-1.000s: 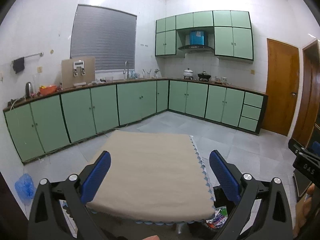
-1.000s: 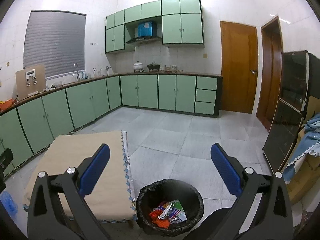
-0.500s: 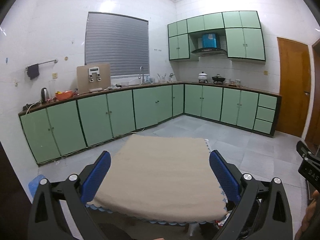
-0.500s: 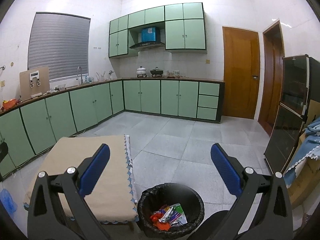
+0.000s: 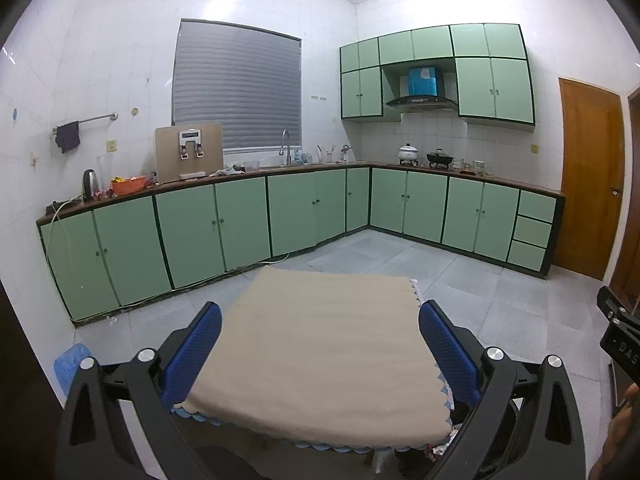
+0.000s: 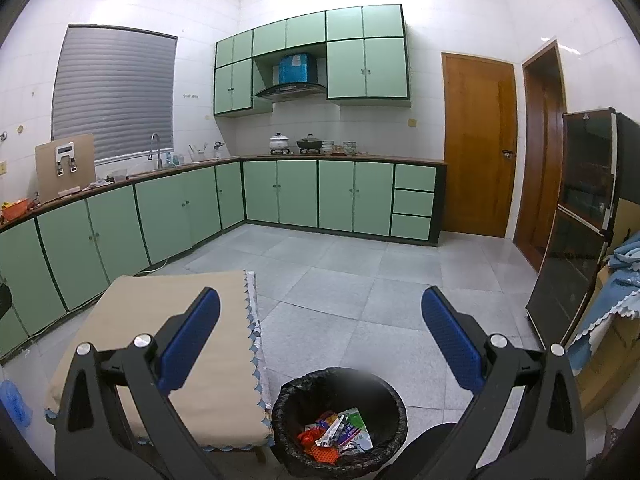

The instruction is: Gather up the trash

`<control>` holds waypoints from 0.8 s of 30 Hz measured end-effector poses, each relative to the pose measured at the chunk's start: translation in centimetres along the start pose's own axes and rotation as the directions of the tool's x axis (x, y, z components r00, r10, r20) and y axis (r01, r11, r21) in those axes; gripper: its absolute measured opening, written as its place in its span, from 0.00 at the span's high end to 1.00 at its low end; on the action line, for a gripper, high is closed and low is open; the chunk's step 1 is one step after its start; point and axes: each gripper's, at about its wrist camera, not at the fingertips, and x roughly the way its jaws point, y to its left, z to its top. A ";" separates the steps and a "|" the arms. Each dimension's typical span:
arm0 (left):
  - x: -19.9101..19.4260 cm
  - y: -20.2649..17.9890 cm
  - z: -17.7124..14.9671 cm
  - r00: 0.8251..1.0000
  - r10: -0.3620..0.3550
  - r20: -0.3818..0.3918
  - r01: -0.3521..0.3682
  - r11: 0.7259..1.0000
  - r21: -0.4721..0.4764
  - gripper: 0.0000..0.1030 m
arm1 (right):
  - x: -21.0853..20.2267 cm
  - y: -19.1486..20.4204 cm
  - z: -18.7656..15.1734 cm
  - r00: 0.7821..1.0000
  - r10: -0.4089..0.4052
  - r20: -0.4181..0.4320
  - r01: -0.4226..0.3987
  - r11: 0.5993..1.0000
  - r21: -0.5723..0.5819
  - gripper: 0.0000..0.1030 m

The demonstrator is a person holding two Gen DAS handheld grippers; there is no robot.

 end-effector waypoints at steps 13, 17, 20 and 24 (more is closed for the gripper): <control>0.0 0.0 0.2 1.000 0.015 0.003 -0.015 1.000 0.003 0.06 | -0.1 -0.7 -0.3 1.000 -0.015 0.008 0.015 1.000 0.017 0.05; 0.1 0.0 0.2 1.000 0.016 0.001 -0.016 1.000 0.003 0.06 | -0.1 -0.6 -0.4 1.000 -0.018 0.008 0.018 1.000 0.014 0.05; 0.1 0.0 0.2 1.000 0.017 0.000 -0.017 1.000 0.007 0.06 | 0.1 -0.5 -0.4 1.000 -0.023 0.007 0.022 1.000 0.019 0.05; 0.2 0.0 0.2 1.000 0.020 0.001 -0.020 1.000 0.007 0.06 | 0.2 -0.3 -0.5 1.000 -0.022 0.005 0.022 1.000 0.018 0.05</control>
